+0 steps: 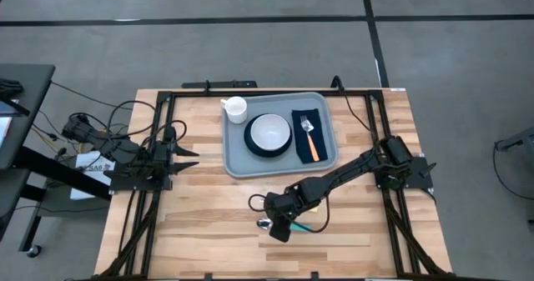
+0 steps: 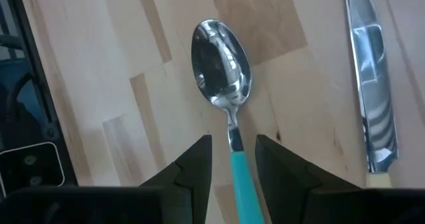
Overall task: Set up tray
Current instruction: Put the blue spoon on the dark blue napkin to the left of the orange fork
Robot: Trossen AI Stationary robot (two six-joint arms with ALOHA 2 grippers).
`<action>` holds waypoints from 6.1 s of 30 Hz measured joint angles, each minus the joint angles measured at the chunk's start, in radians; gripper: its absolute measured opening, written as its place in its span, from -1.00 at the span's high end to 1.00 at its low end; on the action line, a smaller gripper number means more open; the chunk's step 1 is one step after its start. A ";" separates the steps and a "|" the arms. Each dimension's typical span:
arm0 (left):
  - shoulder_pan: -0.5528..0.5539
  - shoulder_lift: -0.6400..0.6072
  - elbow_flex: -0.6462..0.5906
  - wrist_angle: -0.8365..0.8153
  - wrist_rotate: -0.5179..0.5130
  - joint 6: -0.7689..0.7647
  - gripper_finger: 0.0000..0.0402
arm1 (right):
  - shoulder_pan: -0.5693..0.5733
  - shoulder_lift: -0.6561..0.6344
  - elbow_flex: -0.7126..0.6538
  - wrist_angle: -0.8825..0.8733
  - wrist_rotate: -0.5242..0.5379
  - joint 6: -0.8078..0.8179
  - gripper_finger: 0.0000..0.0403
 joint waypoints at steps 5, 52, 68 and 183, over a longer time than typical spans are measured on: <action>0.000 0.000 0.000 0.000 0.000 0.000 0.52 | -0.005 0.000 0.000 0.009 0.001 -0.005 0.47; 0.000 0.000 0.000 -0.017 0.000 -0.002 0.52 | 0.028 0.090 0.000 0.002 0.027 -0.135 0.47; 0.000 0.000 0.000 -0.017 0.001 -0.002 0.52 | -0.003 0.092 -0.002 -0.007 0.030 -0.089 0.87; 0.000 0.000 0.000 -0.015 0.006 -0.013 0.52 | -0.803 -0.459 -0.292 -0.239 0.090 0.268 0.88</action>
